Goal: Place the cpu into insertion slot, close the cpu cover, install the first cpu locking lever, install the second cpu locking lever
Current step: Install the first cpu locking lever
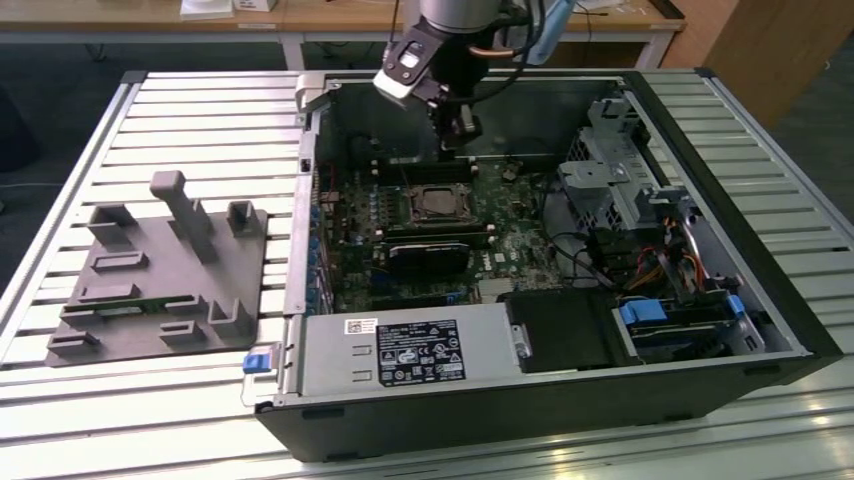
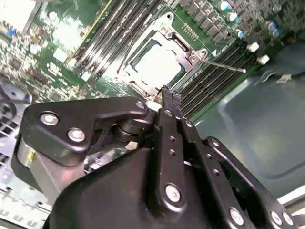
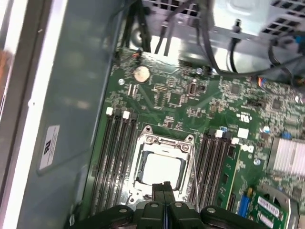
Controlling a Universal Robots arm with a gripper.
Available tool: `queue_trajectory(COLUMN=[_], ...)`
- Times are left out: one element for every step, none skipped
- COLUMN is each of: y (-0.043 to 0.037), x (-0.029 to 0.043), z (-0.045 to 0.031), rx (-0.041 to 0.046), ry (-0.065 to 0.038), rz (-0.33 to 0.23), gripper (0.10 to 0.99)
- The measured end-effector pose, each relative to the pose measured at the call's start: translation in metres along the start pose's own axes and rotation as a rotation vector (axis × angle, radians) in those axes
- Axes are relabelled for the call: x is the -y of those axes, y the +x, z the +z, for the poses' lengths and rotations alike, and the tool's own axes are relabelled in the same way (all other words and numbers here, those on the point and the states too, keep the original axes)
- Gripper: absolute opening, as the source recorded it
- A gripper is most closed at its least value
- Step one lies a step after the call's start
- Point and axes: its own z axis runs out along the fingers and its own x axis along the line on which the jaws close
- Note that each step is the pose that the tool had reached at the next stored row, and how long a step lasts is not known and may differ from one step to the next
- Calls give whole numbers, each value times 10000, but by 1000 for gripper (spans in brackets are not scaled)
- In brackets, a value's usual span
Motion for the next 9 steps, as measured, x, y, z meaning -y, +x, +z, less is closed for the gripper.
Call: queue_trajectory(y=[0,0,0,0,0,0,0,0,0], x=[0,0,0,0,0,0,0,0,0], z=[0,1,1,1,2,2,2,2,1], rx=[-1,-3,-4,-6,-9,-10,-11,-11,-10], ry=[-1,-2,-2,-4,-5,-6,-7,-7,-6], rz=[-169,-340,-513,-693,-880,-1042,-1181,-1275,-1365], gripper=[106,106,106,106,106,106,106,106,106])
